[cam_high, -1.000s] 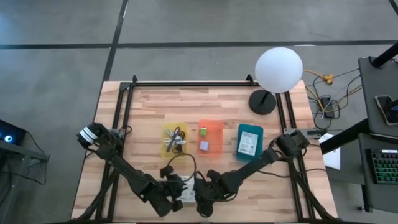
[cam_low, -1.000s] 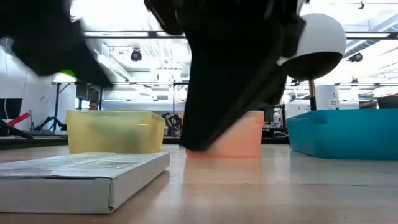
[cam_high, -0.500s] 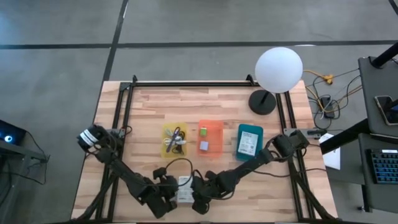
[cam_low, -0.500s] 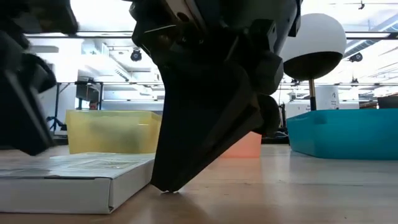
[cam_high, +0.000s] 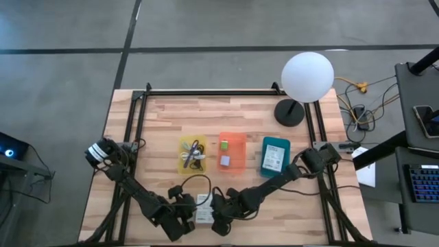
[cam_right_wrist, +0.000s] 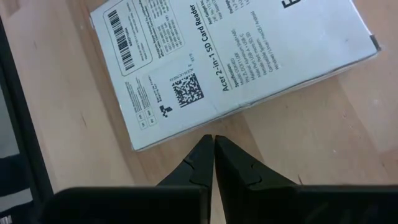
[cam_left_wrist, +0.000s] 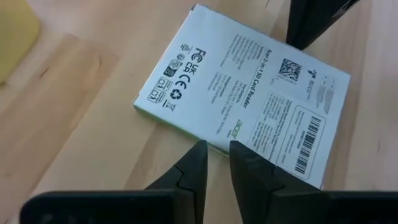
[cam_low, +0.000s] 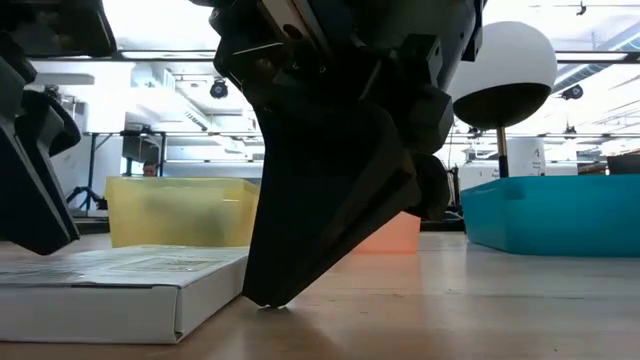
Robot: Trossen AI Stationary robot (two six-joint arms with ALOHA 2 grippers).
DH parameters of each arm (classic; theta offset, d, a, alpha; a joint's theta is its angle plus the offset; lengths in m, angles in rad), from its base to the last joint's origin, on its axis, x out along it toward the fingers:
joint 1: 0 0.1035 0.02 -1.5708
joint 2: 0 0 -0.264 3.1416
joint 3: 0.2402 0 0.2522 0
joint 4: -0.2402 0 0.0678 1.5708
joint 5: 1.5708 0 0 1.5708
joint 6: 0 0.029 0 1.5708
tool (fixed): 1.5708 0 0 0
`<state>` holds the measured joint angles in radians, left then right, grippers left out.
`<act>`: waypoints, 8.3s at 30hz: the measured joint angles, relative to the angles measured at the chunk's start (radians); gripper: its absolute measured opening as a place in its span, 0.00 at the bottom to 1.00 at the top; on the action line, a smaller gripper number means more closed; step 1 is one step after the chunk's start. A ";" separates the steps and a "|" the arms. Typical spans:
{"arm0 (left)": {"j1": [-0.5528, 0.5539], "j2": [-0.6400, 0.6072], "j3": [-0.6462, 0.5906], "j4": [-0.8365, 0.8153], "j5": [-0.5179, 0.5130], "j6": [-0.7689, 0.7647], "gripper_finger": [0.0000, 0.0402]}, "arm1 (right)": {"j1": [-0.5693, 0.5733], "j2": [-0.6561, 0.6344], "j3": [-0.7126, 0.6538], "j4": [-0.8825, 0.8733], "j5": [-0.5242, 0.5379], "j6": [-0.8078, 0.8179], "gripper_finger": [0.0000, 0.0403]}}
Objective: Pick and place items into bin
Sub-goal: Put the white card reader box into the blue bin
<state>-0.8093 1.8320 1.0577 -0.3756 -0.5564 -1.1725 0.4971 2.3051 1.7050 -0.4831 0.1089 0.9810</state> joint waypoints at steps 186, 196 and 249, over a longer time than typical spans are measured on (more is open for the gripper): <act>-0.003 0.005 -0.040 0.448 -0.228 0.000 0.13 | -0.008 -0.127 0.226 -0.415 0.132 -1.304 0.37; -0.003 0.005 -0.042 0.447 -0.227 -0.024 0.13 | -0.031 -0.016 0.305 -0.412 0.248 -1.558 0.54; -0.010 -0.151 -0.046 0.401 -0.230 0.136 0.13 | -0.012 0.014 0.477 -0.712 0.021 -1.062 0.10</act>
<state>-0.8194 1.6808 1.0114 0.0255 -0.7861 -1.0360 0.4846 2.3192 2.1816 -1.1948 0.1301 -0.0814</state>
